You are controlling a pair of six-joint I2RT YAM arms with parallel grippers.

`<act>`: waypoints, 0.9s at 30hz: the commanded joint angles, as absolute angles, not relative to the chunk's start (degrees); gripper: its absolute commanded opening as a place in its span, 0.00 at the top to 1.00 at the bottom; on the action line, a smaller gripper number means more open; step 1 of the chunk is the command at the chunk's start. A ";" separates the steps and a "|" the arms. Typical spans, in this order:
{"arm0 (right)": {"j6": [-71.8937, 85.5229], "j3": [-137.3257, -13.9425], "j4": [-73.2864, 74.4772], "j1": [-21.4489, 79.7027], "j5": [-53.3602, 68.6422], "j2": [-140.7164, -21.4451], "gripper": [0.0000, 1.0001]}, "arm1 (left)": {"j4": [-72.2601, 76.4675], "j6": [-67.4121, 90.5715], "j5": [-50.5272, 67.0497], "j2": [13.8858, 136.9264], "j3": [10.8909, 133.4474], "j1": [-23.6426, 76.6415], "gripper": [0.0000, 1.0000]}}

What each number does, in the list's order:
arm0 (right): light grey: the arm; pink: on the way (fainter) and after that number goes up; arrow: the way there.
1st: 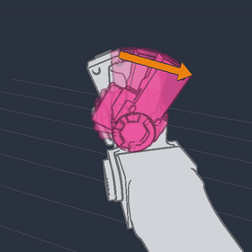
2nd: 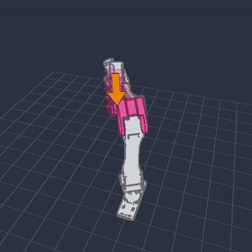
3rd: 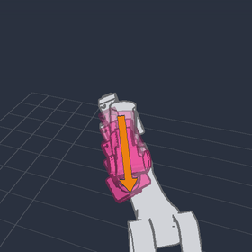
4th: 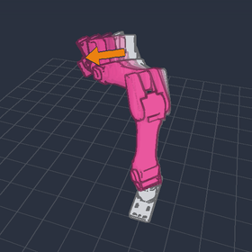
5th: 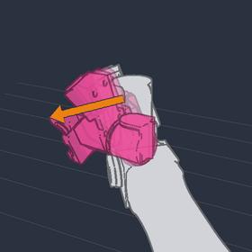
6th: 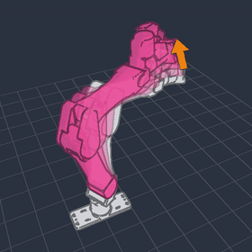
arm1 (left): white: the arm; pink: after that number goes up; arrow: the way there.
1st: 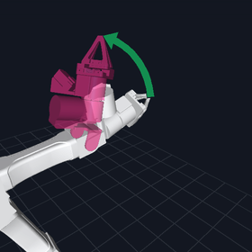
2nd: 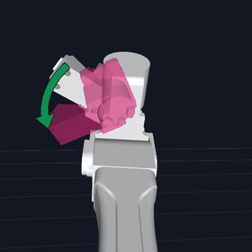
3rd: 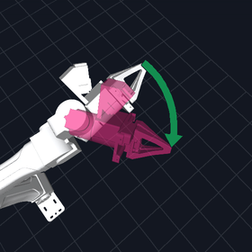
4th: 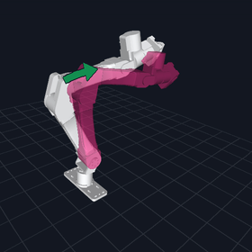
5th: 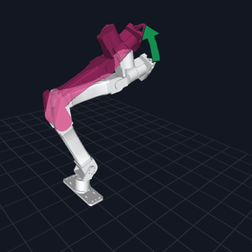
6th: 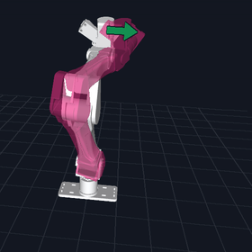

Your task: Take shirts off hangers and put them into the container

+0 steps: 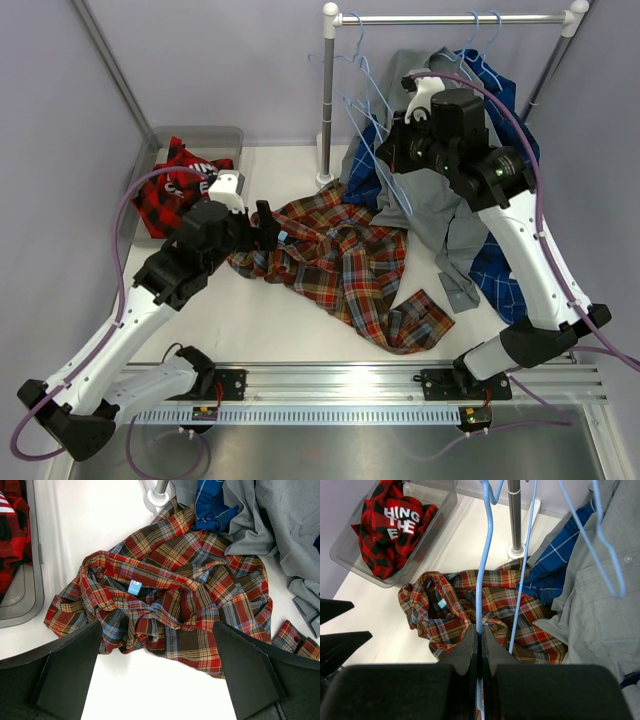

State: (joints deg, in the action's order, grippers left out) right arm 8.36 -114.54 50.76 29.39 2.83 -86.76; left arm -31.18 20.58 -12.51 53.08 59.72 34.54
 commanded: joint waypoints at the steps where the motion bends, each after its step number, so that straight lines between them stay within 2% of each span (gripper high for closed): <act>1: 8.00 -114.78 46.32 28.92 3.96 -82.88 1.00 | -29.18 20.83 -11.34 53.35 60.91 34.28 0.01; 12: 7.47 -122.69 45.69 28.83 5.35 -86.92 1.00 | -29.27 20.57 -10.81 53.09 61.08 34.28 0.01; 18: 6.77 -118.40 47.11 28.83 10.20 -81.75 1.00 | -29.18 20.65 -10.72 53.26 60.56 34.28 0.01; 27: 3.17 -112.85 46.31 28.65 -4.64 -72.52 1.00 | -29.18 20.39 -9.23 56.60 63.02 34.28 0.01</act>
